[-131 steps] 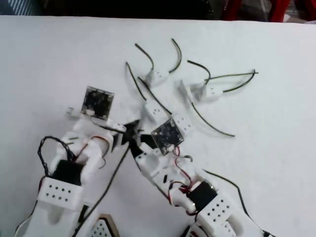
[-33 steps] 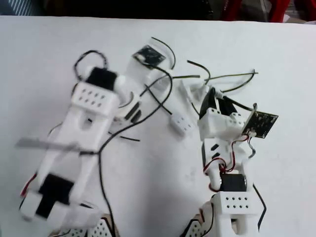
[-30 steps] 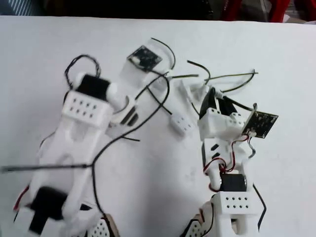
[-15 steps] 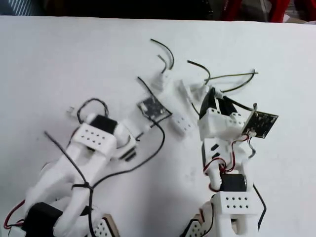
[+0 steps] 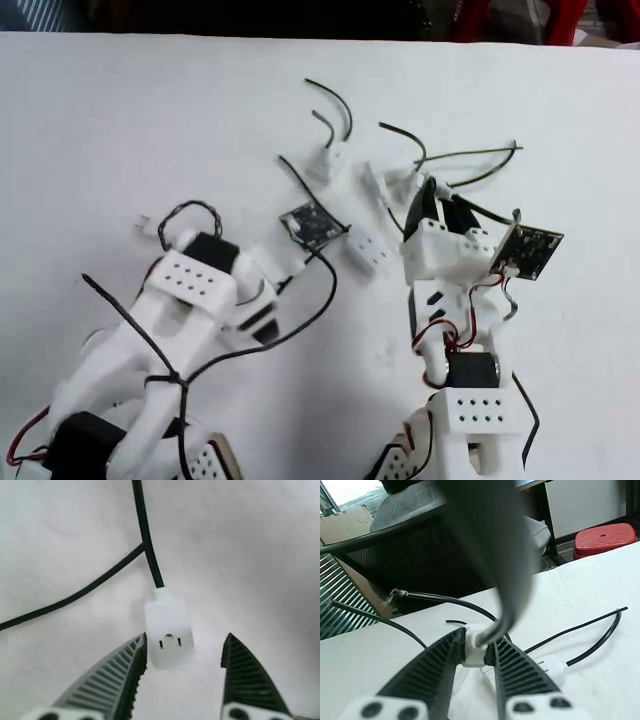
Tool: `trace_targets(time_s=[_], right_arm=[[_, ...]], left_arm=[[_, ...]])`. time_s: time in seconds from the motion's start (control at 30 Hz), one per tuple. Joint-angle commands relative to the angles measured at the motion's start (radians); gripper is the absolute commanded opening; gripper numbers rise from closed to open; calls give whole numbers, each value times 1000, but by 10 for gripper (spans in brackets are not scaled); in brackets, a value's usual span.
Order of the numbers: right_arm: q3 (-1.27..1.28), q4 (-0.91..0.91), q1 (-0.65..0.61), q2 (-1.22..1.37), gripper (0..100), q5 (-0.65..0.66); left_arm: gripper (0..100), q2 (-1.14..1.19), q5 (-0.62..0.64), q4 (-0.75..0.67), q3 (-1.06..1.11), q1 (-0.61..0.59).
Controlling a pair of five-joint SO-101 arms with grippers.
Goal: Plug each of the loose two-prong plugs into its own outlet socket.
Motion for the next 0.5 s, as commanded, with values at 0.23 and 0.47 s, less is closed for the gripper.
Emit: trace_targets(time_s=[0.23,0.47], right_arm=[[-32,-16,7,-13,17,3],[-32,-15,8,-13,17,3]], left_arm=[[246,-31,86,-222,215,-4],[248,-31,86,-264,232,-88]])
